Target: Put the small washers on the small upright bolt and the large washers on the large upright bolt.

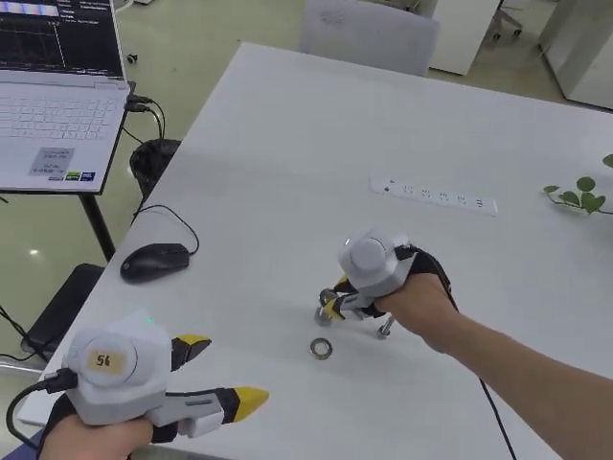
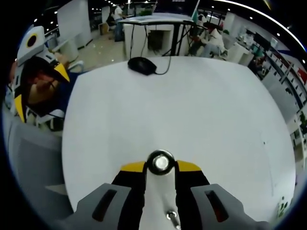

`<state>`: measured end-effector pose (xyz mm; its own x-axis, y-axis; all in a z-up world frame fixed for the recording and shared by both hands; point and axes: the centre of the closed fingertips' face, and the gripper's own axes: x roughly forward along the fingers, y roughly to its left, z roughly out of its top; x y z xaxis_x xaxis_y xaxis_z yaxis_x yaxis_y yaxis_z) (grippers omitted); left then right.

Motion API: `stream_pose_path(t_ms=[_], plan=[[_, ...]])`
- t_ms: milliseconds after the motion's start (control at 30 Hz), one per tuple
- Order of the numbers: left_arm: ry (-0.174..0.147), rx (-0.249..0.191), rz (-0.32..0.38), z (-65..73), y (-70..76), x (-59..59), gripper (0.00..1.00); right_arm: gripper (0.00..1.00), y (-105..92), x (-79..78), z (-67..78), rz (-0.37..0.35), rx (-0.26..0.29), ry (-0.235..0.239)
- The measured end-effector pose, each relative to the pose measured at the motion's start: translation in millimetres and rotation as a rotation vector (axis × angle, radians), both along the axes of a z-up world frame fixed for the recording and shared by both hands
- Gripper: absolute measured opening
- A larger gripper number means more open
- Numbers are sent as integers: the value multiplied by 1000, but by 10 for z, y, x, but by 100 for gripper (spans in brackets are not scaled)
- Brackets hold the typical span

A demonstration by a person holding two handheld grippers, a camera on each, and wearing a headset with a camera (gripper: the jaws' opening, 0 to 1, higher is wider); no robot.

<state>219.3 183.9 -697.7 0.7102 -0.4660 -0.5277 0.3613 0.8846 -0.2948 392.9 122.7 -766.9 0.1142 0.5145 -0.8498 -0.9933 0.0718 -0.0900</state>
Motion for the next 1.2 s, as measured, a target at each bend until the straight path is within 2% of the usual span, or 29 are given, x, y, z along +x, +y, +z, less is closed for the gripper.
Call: stream_pose_path(t_ms=[300, 733, 1200], plan=[[0, -1, 1, -7, 5, 3, 66, 24, 4, -12, -4, 19, -22, -16], [3, -1, -1, -11, -6, -3, 66, 24, 20, -18, -78, 22, -47, -3], [5, -1, 8, -16, 40, -25, 66, 24, 23, -10, -347, -8, -109, 28]])
